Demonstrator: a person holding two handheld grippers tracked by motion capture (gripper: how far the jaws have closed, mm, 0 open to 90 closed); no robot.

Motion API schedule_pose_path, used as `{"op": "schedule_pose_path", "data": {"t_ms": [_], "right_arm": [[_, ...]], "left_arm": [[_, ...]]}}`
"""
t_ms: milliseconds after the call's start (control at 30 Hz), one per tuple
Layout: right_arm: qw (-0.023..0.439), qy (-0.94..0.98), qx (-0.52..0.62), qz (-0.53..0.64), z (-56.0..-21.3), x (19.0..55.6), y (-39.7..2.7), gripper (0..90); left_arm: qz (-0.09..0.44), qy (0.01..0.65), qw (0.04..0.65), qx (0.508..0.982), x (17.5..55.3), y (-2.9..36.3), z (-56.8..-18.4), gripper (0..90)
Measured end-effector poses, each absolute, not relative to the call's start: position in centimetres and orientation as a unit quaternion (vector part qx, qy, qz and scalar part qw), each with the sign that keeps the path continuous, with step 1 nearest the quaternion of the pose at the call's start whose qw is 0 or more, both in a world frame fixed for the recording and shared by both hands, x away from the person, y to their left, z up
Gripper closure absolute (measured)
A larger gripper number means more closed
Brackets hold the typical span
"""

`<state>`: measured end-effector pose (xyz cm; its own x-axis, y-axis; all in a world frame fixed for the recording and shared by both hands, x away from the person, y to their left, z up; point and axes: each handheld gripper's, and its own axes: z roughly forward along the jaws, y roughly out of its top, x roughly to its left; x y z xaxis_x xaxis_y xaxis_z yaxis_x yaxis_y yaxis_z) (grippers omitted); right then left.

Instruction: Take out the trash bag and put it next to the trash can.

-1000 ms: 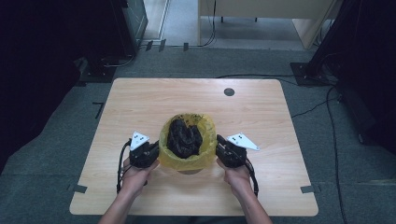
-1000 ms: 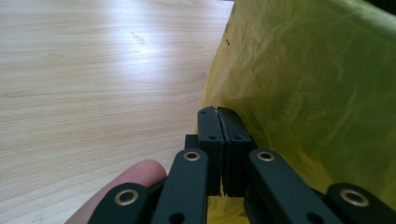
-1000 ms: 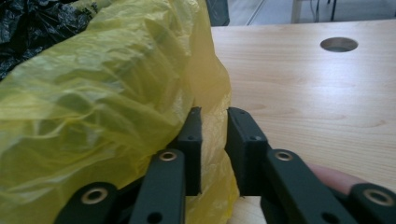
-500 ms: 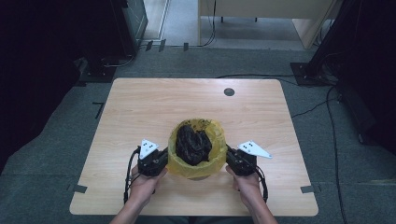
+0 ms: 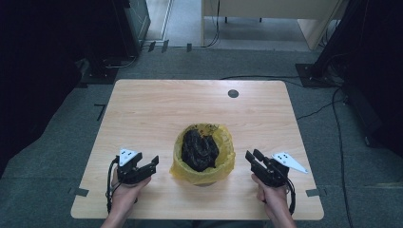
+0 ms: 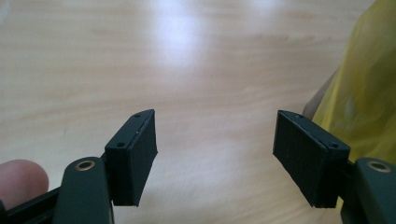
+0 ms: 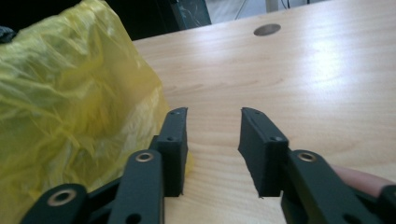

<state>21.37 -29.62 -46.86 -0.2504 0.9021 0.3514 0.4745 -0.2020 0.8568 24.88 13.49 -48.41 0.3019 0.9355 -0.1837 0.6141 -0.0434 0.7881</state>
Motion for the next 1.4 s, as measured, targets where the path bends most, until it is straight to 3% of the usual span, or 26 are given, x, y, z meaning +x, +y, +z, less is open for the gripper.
{"op": "schedule_pose_path", "data": {"t_ms": [333, 567, 767, 933, 1067, 1300, 1400], "right_arm": [[0.229, 0.610, 0.585, 0.482, -48.2, 21.0, -28.6, 58.8], [0.223, 0.609, 0.598, 0.471, -49.0, 20.8, -28.9, 58.8], [0.217, 0.613, 0.601, 0.464, -49.2, 20.4, -29.0, 57.3], [0.208, 0.629, 0.599, 0.449, -49.9, 20.0, -29.3, 53.6], [0.207, 0.641, 0.607, 0.421, -50.5, 20.2, -28.8, 45.1], [0.192, 0.708, 0.559, 0.386, -51.3, 20.4, -26.0, 39.4], [0.226, 0.732, 0.539, 0.351, -51.5, 20.5, -24.5, 38.9]], "left_arm": [[0.204, 0.528, 0.370, 0.736, 23.5, 11.5, -49.9, 25.3], [0.199, 0.507, 0.362, 0.757, 22.1, 11.5, -49.9, 25.4], [0.191, 0.443, 0.359, 0.799, 20.8, 9.3, -50.1, 24.0], [0.205, 0.435, 0.352, 0.803, 21.4, 7.5, -50.5, 24.5], [0.213, 0.424, 0.378, 0.795, 21.6, 6.3, -50.1, 38.6], [0.208, 0.422, 0.383, 0.795, 22.2, 5.8, -50.3, 62.6], [0.200, 0.421, 0.388, 0.795, 22.3, 5.8, -50.4, 70.2]]}}
